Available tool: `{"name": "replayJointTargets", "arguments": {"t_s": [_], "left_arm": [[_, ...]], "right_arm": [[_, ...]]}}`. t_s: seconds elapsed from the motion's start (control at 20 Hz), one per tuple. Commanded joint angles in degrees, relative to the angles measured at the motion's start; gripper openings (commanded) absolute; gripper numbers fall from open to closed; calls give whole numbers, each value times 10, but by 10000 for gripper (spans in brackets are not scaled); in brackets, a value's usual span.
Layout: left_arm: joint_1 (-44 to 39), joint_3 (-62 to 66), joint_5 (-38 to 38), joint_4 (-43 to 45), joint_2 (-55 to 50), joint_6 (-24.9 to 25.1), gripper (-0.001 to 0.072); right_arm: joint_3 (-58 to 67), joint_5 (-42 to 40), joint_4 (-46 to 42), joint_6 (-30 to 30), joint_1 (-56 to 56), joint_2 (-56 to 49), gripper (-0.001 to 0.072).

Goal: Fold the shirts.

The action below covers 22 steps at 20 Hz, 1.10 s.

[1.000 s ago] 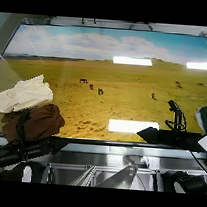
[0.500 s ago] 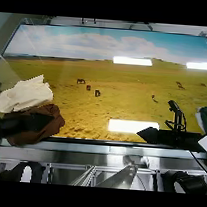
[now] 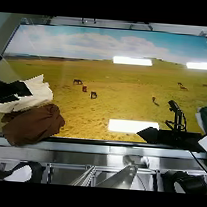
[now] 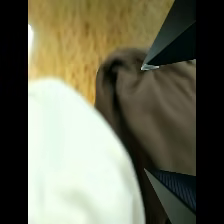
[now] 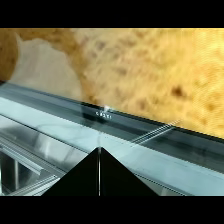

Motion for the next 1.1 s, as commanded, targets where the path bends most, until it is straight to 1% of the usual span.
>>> {"name": "replayJointTargets", "arguments": {"t_s": [0.0, 0.1, 0.15, 0.2, 0.25, 0.3, 0.35, 0.45, 0.5, 0.6, 0.7, 0.75, 0.8, 0.85, 0.95, 1.05], "left_arm": [[36, 82, -43, 31, -163, -1, 712], [41, 124, -52, 32, -218, 0, 709], [40, 144, -54, 32, -240, 0, 646], [36, 163, -60, 30, -259, 0, 460], [29, 181, -71, 25, -273, 0, 199], [20, 204, -89, 15, -283, 10, 18], [9, 227, -103, -10, -285, 24, 22], [-17, 281, -120, -96, -275, 44, 22], [-30, 309, -127, -144, -265, 47, 23], [-66, 371, -142, -268, -238, 58, 23], [-111, 413, -132, -380, -198, 71, 23], [-137, 436, -126, -421, -181, 76, 24], [-167, 461, -117, -445, -163, 78, 24], [-196, 483, -105, -451, -147, 79, 24], [-257, 524, -85, -449, -127, 79, 25], [-304, 522, -79, -441, -116, 79, 25]], "right_arm": [[0, -1, 0, 0, 0, 0, 19], [0, -1, 2, 0, 1, 0, 19], [0, -3, 2, 0, 1, 0, 19], [0, -5, 2, 0, 0, 0, 19], [0, -5, 2, 0, 0, 0, 19], [0, -5, 2, 0, 0, 0, 19], [0, -5, 2, 0, 1, 0, 19], [0, -5, 2, 0, 1, 0, 19], [0, -5, 2, 0, 0, 0, 19], [0, -5, 2, 0, 1, 0, 19], [0, -2, 2, 0, 0, 0, 19], [0, -1, 2, 0, 0, 0, 19], [0, -2, 2, 0, 0, 1, 19], [0, -5, 2, 0, 0, 1, 19], [9, -4, -7, -1, 0, 1, 19], [29, 2, -25, -11, 0, 2, 19]]}}
